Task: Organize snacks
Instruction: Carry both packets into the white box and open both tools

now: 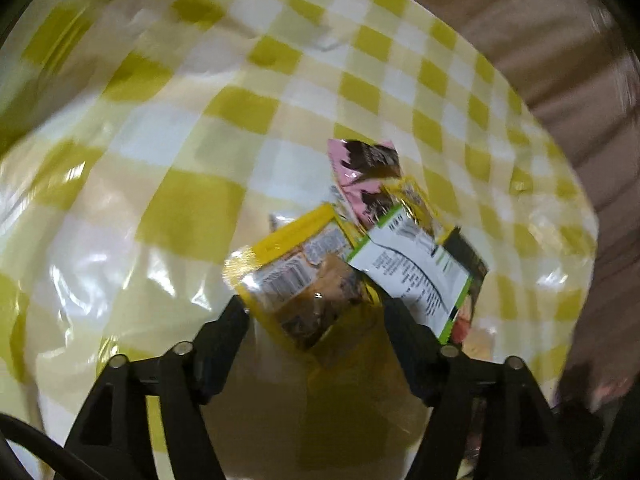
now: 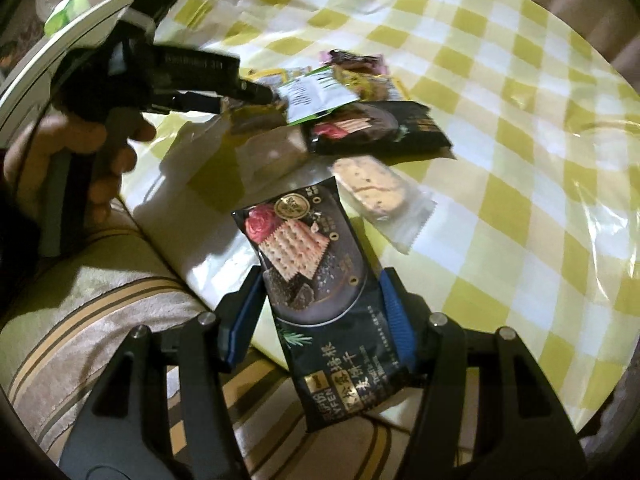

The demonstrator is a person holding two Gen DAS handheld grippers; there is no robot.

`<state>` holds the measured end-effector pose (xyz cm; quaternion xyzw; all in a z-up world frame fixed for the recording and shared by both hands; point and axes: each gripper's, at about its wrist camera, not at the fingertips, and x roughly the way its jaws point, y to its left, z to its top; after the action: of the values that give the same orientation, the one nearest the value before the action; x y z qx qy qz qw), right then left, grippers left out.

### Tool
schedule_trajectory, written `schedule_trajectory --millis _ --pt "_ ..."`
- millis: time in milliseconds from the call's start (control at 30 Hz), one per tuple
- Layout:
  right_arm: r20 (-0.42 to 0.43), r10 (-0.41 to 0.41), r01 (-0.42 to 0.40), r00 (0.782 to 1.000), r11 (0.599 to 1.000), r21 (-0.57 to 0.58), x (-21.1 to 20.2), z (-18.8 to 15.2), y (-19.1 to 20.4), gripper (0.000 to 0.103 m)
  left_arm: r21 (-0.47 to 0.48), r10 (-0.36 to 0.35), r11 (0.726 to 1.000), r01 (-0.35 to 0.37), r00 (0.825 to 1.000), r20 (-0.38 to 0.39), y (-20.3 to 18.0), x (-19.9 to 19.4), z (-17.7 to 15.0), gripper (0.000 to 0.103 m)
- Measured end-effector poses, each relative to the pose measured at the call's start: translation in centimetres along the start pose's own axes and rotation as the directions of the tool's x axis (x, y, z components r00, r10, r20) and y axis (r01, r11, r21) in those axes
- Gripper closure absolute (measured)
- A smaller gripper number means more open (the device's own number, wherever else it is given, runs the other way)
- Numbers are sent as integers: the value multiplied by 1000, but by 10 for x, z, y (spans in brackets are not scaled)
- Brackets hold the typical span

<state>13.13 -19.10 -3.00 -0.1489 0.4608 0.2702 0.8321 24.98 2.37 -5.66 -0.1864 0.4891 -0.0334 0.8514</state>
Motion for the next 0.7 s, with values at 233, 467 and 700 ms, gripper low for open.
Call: schedule_trajectory --millis 233,467,700 --pt "23 -20 17 1000 991 134 -10 -7 -24 41 49 -33 998 33 999 0 -9 -1 -4 75" --pt "40 -37 29 999 985 171 -18 -10 -28 41 22 -163 986 162 986 21 -8 -17 -9 84" --pt "51 -44 33 998 978 206 -24 -13 -31 41 -106 -243 966 235 968 -71 0 10 -2 82"
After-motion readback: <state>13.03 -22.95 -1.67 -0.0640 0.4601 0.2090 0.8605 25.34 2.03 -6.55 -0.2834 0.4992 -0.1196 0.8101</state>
